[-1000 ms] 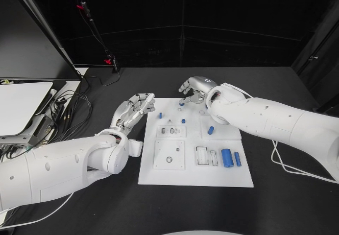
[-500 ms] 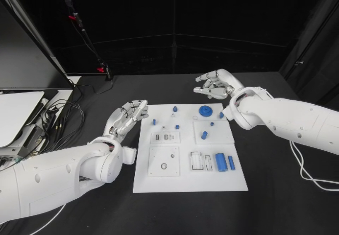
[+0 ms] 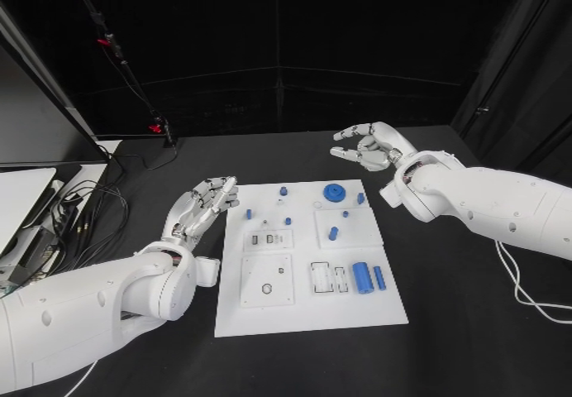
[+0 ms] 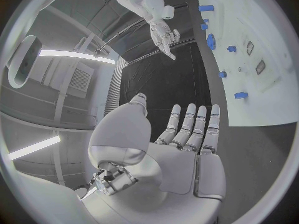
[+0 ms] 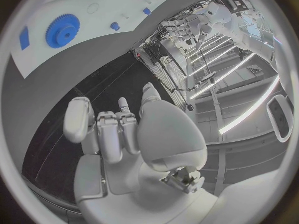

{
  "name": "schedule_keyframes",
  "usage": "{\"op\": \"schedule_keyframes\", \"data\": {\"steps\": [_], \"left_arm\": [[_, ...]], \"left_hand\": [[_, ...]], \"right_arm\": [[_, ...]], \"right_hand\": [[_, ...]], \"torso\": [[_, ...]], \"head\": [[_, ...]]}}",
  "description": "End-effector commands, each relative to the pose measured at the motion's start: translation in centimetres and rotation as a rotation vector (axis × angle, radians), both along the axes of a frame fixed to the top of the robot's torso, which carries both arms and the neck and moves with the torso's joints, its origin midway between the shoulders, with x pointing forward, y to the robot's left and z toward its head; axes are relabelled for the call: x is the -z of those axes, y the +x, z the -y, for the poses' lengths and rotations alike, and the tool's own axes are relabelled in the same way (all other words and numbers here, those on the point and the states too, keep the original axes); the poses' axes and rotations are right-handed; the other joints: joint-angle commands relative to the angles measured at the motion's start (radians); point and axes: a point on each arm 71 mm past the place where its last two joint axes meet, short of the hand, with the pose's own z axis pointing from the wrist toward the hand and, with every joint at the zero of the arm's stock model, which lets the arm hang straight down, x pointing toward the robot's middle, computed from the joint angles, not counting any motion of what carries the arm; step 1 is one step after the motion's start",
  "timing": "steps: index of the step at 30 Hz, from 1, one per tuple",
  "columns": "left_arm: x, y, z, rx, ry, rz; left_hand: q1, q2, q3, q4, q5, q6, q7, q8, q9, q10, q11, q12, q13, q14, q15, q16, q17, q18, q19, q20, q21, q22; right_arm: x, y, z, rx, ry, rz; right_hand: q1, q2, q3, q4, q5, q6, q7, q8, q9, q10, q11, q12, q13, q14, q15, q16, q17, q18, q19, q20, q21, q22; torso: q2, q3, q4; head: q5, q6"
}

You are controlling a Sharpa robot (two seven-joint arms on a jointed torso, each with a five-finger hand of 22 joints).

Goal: Assemble the parts on the task board

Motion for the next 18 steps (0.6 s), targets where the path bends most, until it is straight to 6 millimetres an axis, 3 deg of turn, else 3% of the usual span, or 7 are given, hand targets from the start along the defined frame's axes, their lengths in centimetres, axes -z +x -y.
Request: {"op": "schedule_keyframes", "data": {"steps": [1, 5, 11, 14, 18], "left_arm": [[-1.7, -0.5, 0.1, 0.023, -0.066, 0.234], [-1.6, -0.5, 0.1, 0.022, -0.066, 0.233], [-1.6, -0.6, 0.0, 0.022, -0.065, 0.232], [-1.6, -0.6, 0.0, 0.023, -0.066, 0.231], [-1.6, -0.6, 0.0, 0.024, -0.067, 0.230]], "left_hand": [[0.008, 0.002, -0.007, 0.001, 0.004, 0.010, 0.153, -0.004, 0.000, 0.010, -0.001, -0.003, 0.000, 0.008, 0.001, -0.004, 0.001, 0.013, -0.003, -0.001, 0.003, 0.000], [0.009, 0.002, -0.007, 0.001, 0.005, 0.010, 0.153, -0.004, 0.000, 0.010, -0.001, -0.003, 0.000, 0.008, 0.001, -0.004, 0.001, 0.013, -0.003, -0.001, 0.002, 0.000], [0.009, 0.002, -0.007, 0.001, 0.005, 0.010, 0.153, -0.004, 0.000, 0.010, -0.001, -0.003, 0.000, 0.008, 0.001, -0.004, 0.001, 0.013, -0.003, -0.001, 0.002, 0.000], [0.010, 0.003, -0.007, 0.001, 0.005, 0.010, 0.153, -0.004, 0.000, 0.010, -0.001, -0.003, 0.000, 0.008, 0.001, -0.004, 0.001, 0.013, -0.004, -0.001, 0.002, -0.001], [0.010, 0.003, -0.007, 0.001, 0.005, 0.010, 0.153, -0.004, 0.000, 0.010, -0.001, -0.003, 0.000, 0.008, 0.001, -0.004, 0.001, 0.013, -0.004, -0.001, 0.002, -0.001]], "right_arm": [[0.1, 0.2, -0.1, -0.003, -0.062, 0.014], [0.5, 0.5, -0.1, 0.010, -0.161, 0.026], [1.8, 1.3, -0.1, 0.035, -0.308, -0.023], [2.5, 1.6, 0.0, 0.042, -0.346, -0.051], [3.0, 1.9, 0.0, 0.046, -0.385, -0.073]], "right_hand": [[-0.001, -0.007, -0.012, -0.006, 0.016, -0.040, 0.027, 0.060, 0.016, 0.102, 0.036, 0.003, 0.263, 0.104, 0.024, 0.002, 0.263, -0.029, 0.119, 0.021, 0.088, 0.153], [0.024, -0.019, -0.005, -0.022, 0.026, -0.040, 0.058, 0.139, 0.041, 0.102, 0.065, 0.003, 0.263, 0.104, 0.052, 0.002, 0.263, -0.068, 0.258, 0.053, 0.172, 0.275], [0.083, -0.026, 0.048, -0.063, 0.011, -0.013, 0.064, 0.226, 0.070, 0.102, 0.075, 0.003, 0.263, 0.104, 0.061, 0.002, 0.263, -0.069, 0.262, 0.071, 0.174, 0.278], [0.100, -0.033, 0.069, -0.079, 0.010, 0.003, 0.067, 0.247, 0.076, 0.102, 0.079, 0.003, 0.263, 0.104, 0.063, 0.002, 0.263, -0.069, 0.262, 0.073, 0.174, 0.278], [0.103, -0.050, 0.077, -0.085, 0.003, 0.009, 0.068, 0.252, 0.076, 0.102, 0.081, 0.003, 0.263, 0.104, 0.061, 0.002, 0.263, -0.069, 0.262, 0.072, 0.174, 0.278]], "torso": [[0.001, 0.0007, 0.0018], [0.002, 0.0006, 0.0034], [0.003, -0.0004, 0.0048], [0.003, -0.0007, 0.0047], [0.002, -0.0005, 0.0048]], "head": [[-0.003, 0.001], [-0.002, -0.001], [0.003, -0.002], [0.003, -0.003], [0.008, -0.005]]}}
